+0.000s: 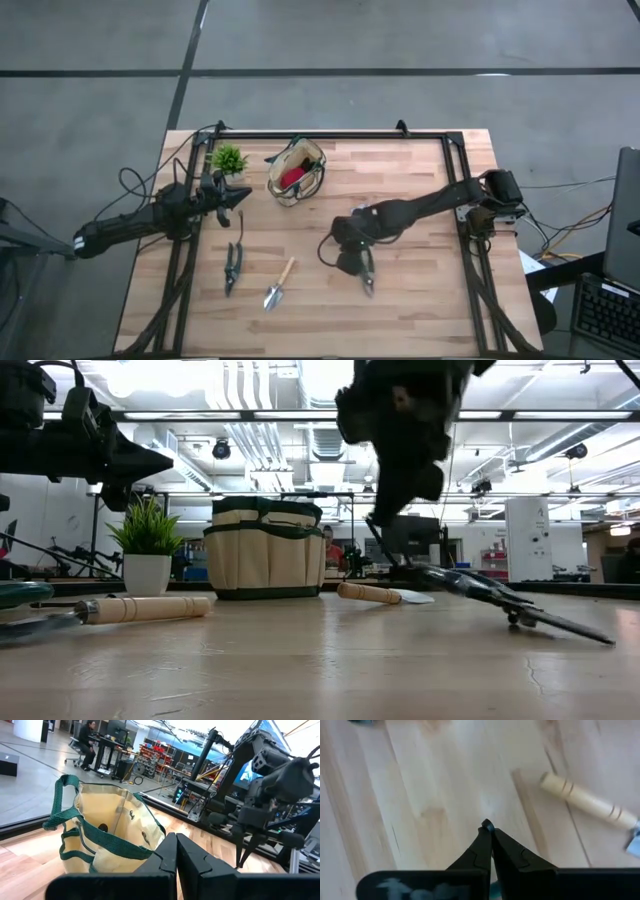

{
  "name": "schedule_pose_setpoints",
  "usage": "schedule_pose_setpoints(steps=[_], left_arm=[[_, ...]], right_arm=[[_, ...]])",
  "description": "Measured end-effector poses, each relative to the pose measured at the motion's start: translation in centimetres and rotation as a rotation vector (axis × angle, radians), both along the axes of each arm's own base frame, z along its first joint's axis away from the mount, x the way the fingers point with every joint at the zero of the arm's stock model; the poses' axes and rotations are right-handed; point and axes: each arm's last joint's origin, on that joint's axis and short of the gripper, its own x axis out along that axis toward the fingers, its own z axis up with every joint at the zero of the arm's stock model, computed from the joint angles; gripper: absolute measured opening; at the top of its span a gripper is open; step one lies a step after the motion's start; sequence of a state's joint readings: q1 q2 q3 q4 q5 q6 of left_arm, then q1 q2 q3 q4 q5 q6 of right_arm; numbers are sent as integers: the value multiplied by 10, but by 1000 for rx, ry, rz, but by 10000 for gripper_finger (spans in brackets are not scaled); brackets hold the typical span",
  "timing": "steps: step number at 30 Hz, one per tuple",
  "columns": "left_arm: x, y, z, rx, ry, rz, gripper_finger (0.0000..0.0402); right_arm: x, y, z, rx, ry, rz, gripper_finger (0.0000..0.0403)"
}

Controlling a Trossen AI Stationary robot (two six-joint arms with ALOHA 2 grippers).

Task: Pick & Place Garden tools in Gardening bag
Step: Put the right green shear scissor into the green gardening bag

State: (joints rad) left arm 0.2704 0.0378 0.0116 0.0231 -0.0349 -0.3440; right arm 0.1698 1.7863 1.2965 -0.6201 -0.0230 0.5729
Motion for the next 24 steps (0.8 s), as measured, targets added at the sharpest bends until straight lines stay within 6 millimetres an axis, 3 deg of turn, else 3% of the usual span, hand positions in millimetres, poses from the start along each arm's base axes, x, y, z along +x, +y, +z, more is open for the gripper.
schedule_pose_setpoints(steps=[13, 24], left_arm=[[0, 0, 0, 0, 0, 0, 5], [0, 0, 0, 0, 1, 1, 5]], right_arm=[[26, 2, 72, -64, -248, -27, 8], [37, -10, 123, -73, -419, -30, 8]])
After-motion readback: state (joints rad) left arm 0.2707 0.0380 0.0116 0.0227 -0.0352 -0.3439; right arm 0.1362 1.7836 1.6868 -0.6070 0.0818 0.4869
